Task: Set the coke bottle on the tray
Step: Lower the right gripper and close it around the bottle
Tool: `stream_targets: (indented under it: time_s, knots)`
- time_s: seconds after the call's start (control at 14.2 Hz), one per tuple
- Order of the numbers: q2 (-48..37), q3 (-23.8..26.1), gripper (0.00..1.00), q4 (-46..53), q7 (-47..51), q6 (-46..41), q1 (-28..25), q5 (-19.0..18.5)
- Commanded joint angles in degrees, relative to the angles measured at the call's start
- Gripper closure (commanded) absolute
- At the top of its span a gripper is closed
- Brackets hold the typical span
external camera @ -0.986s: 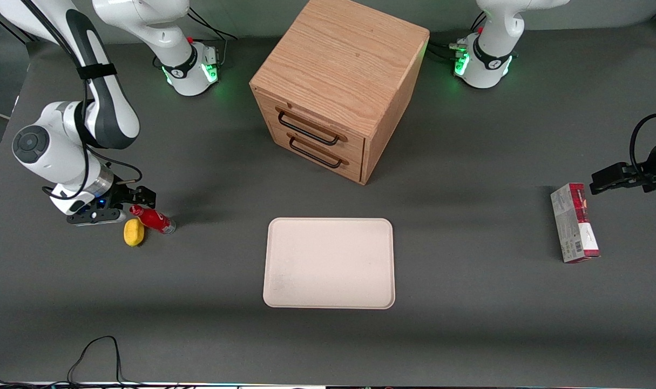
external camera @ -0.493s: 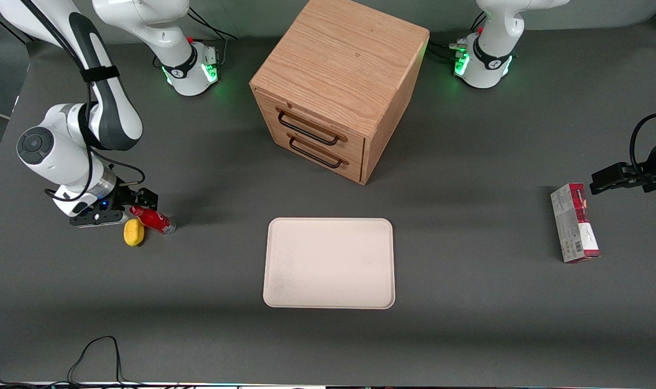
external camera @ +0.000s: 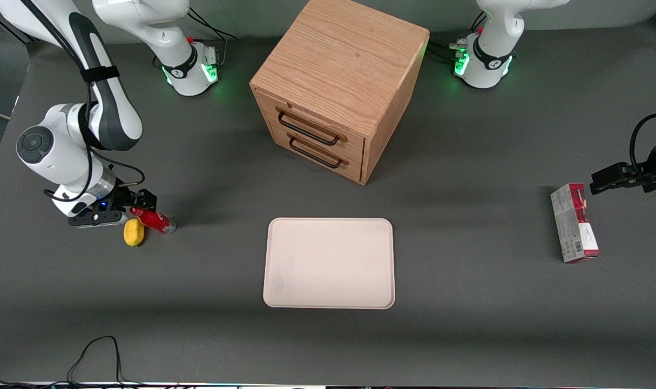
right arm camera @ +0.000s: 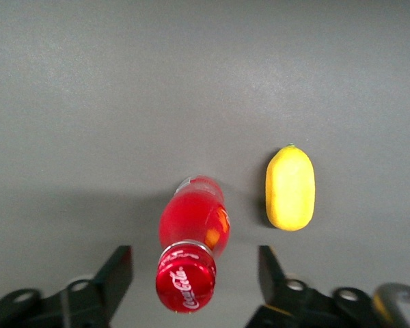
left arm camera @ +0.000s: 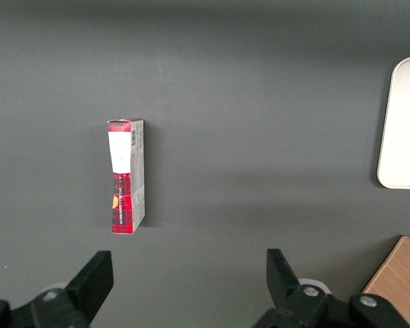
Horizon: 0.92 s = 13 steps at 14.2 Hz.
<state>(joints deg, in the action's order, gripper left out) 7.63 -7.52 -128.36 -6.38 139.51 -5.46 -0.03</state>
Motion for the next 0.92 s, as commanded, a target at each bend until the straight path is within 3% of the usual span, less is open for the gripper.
stream_targets:
  time_s: [0.0, 0.21, 0.49, 0.63, 0.85]
  knots:
    - [0.28, -0.40, 0.65, 0.13, -1.00, 0.94, -0.34, -0.49]
    - [0.28, -0.40, 0.82, 0.13, -1.00, 0.94, -0.34, -0.49]
    - [-0.25, -0.40, 0.83, 1.61, -0.82, 0.06, -0.34, -0.49]
    - [-1.47, -0.40, 0.83, 6.08, -1.61, -6.66, -0.25, -0.49]
    - [-2.36, -0.66, 0.83, 18.37, -2.41, -23.61, -0.08, -0.23]
